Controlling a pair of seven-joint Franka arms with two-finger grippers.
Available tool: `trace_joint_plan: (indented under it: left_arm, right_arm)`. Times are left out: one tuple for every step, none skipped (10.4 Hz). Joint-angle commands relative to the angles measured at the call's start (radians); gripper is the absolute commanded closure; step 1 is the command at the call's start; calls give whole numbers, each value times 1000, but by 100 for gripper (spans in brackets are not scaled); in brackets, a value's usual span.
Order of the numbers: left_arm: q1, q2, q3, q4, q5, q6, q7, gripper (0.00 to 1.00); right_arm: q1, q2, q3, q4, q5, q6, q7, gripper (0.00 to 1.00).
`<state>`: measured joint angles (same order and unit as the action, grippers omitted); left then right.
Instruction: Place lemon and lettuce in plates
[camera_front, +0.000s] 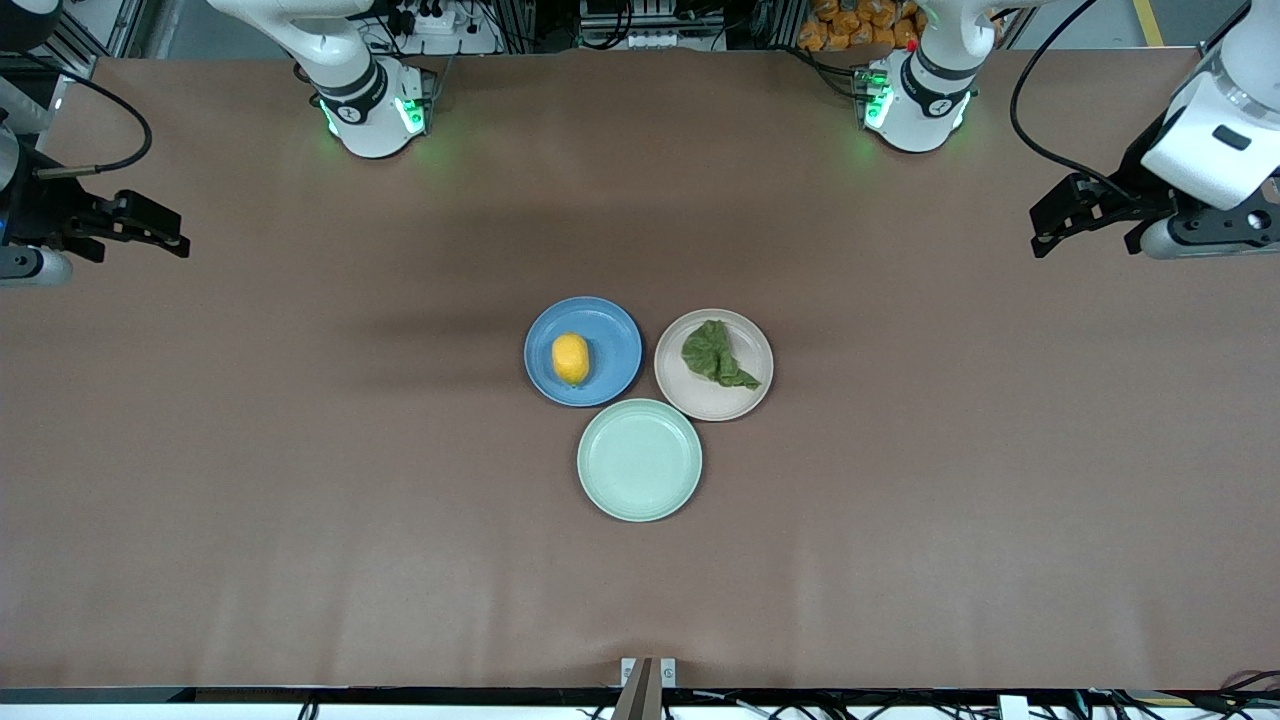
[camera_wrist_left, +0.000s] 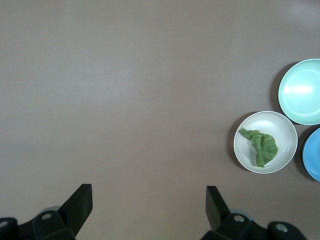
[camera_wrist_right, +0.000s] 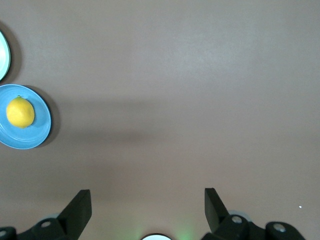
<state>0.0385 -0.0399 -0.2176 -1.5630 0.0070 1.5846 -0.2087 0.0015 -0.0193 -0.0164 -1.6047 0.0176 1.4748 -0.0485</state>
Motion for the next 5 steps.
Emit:
trace_joint_plan:
  left_arm:
    - [8, 5, -2, 37, -9, -2, 25, 0]
    - [8, 3, 3, 37, -10, -3, 25, 0]
    - [9, 3, 4, 37, -10, -3, 26, 0]
    - [11, 3, 6, 37, -10, -3, 25, 0]
    - [14, -1, 7, 37, -9, -8, 25, 0]
  right_arm:
    - [-5, 9, -7, 37, -4, -34, -8, 0]
    - [-2, 10, -11, 48, -4, -36, -7, 0]
    - [-3, 10, -13, 49, -4, -37, -7, 0]
    - [-2, 12, -19, 60, -7, -53, -7, 0]
    - [-2, 15, -22, 72, -7, -66, -7, 0]
